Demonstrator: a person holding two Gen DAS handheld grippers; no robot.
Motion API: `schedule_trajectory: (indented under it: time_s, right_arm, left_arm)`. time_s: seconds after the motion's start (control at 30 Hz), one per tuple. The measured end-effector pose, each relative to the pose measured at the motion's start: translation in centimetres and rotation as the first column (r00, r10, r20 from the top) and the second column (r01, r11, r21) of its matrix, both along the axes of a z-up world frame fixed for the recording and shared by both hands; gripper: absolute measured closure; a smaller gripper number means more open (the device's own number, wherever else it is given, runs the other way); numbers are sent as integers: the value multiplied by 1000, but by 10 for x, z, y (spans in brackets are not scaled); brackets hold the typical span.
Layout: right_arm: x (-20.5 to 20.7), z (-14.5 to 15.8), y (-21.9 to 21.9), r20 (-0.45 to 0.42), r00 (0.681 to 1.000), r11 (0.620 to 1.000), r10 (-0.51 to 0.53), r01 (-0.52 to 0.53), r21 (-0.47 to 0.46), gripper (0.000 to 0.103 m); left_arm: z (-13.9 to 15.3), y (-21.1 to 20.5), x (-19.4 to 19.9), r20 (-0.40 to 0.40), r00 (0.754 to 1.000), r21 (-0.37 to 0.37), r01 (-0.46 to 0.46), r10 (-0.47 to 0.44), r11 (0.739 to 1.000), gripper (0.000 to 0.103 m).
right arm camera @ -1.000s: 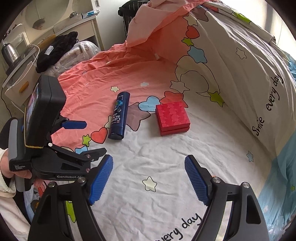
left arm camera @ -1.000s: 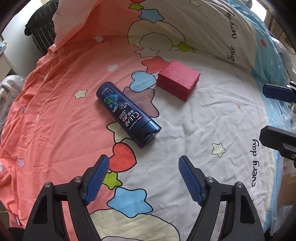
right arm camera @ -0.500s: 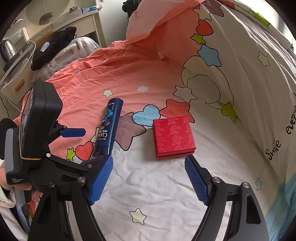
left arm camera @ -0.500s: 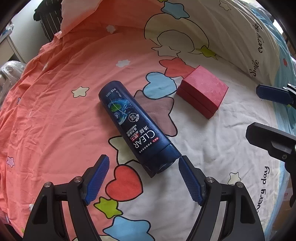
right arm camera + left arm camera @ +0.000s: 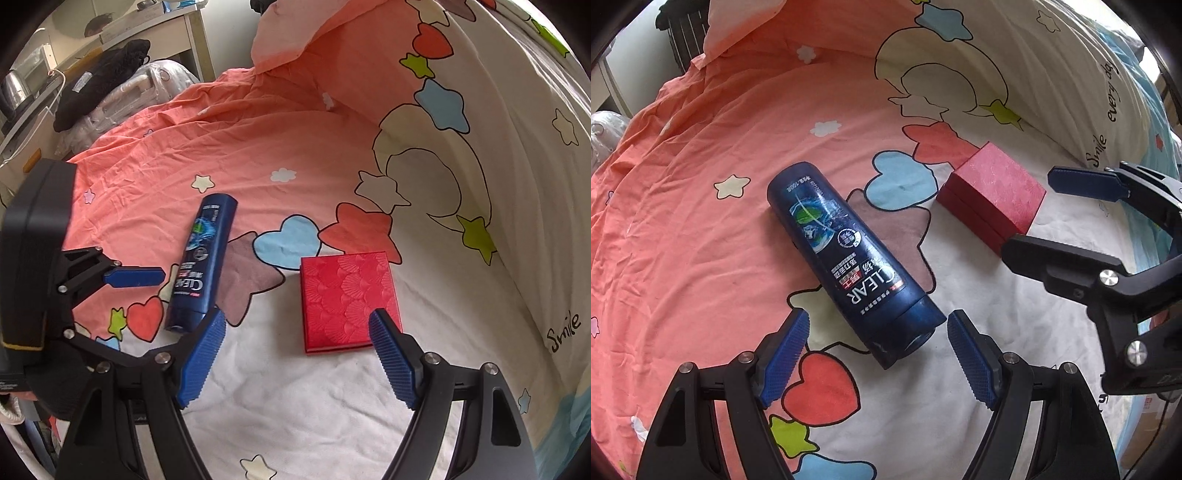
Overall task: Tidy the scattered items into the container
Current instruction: 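Move the left gripper to the blue shampoo bottle while the right approaches the red box, then grasp the blue shampoo bottle with the left gripper while the right grasps the red box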
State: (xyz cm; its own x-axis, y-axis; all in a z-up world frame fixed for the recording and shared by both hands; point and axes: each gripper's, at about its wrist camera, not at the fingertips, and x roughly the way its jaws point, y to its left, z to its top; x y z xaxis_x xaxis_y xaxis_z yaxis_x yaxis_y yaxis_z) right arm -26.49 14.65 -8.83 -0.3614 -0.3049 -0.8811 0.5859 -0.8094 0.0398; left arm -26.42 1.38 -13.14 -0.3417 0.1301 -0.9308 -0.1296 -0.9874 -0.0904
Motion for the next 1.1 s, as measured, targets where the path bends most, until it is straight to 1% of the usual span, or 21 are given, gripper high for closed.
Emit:
schedule_trajectory:
  time_s: [0.17,0.27,0.47,0.57,0.73,0.8,0.87,0.9,0.97,1.03,1.1]
  right_arm:
    - [-13,-8,5,12,1000,1000,-7,7,-2,26]
    - [-20,-15,5,17,1000,1000,-2,2,13,26]
    - [-26,-21,8,13,1000,1000,-10,10,2,26]
    - [-26,-21,9,6,1000,1000,-8,8,4,26]
    - [-26,-22,4,-20,1000,999,10,-9,50,26]
    - [-28,-23,3,-27,1000,998,13,-12,61,26]
    - [-31,-24,3,-31,1000,998,5,-3,70,26]
    - [-33,-25,4,-21,1000,997,-2,4,74,26]
    - [-38,-31,7,-1,1000,997,-20,20,80,26]
    - [-40,-37,9,25,999,996,-29,27,82,26]
    - [-39,-38,11,22,999,997,-32,30,69,26]
  left_arm:
    - [3,3,-11,-10,1000,32,-21,21,999,23]
    - [1,4,-16,-16,999,23,-28,29,999,23]
    - [-8,-2,-25,23,998,49,-53,51,997,23]
    - [-9,-1,-26,21,999,30,-37,36,999,23]
    - [-8,1,-28,15,1000,1,-12,12,1000,24]
    - [-8,-1,-30,19,1000,-8,-11,11,1000,30]
    - [-7,-5,-33,24,1000,2,-15,15,1000,34]
    - [-6,-7,-35,29,999,8,-17,17,1000,35]
    - [-5,-11,-39,43,999,18,-17,17,1000,42]
    - [-2,-14,-40,49,999,27,-25,23,999,45]
    - [0,-15,-41,52,998,34,-29,27,999,47]
